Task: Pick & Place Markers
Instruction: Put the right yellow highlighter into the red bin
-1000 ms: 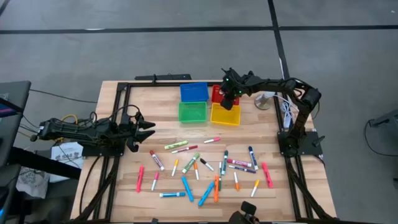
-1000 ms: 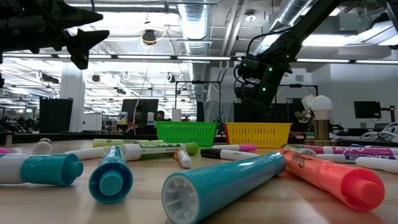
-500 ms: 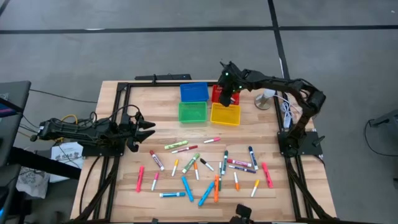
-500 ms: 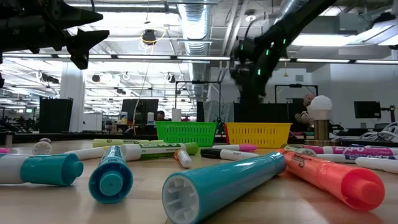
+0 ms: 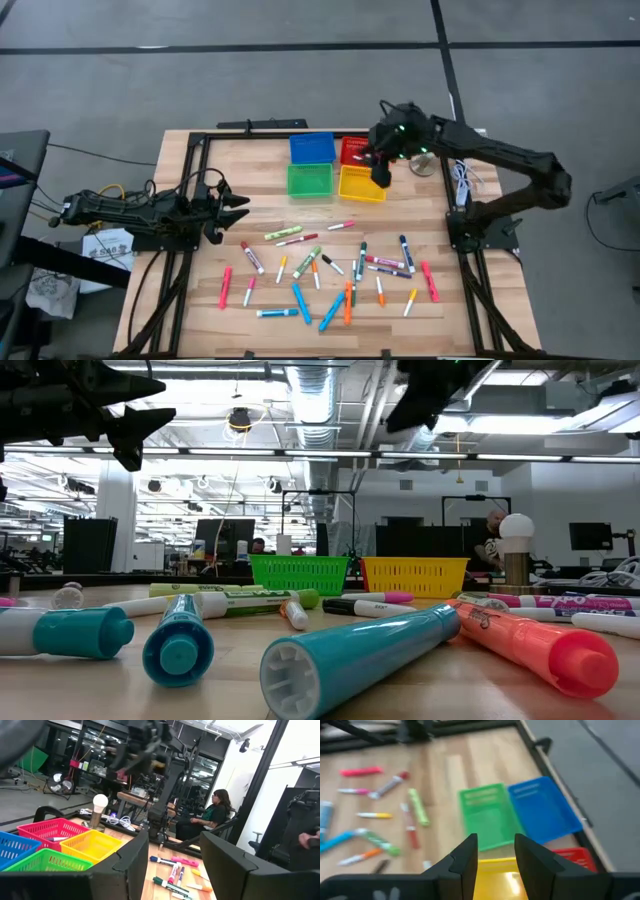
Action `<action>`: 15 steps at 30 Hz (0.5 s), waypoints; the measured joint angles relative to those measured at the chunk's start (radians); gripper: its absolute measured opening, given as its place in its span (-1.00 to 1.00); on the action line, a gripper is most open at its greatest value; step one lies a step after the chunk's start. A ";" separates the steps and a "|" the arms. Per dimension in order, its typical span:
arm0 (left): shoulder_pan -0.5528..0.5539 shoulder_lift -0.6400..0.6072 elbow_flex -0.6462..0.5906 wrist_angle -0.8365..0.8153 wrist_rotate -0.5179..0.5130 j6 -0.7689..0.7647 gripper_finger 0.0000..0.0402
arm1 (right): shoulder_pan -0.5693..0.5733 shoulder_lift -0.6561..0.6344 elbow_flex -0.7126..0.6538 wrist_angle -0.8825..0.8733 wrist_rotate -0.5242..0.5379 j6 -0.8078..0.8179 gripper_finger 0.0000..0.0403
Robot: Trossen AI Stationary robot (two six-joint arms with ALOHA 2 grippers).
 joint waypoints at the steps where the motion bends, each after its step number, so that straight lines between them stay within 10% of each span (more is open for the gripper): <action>1: 0.000 0.000 0.000 0.000 0.000 0.000 -0.12 | 0.021 -0.017 0.000 -0.018 0.000 0.027 -0.41; 15: 0.000 0.000 0.000 0.003 0.000 0.000 -0.12 | 0.371 -0.043 0.000 -0.307 0.000 0.465 -0.41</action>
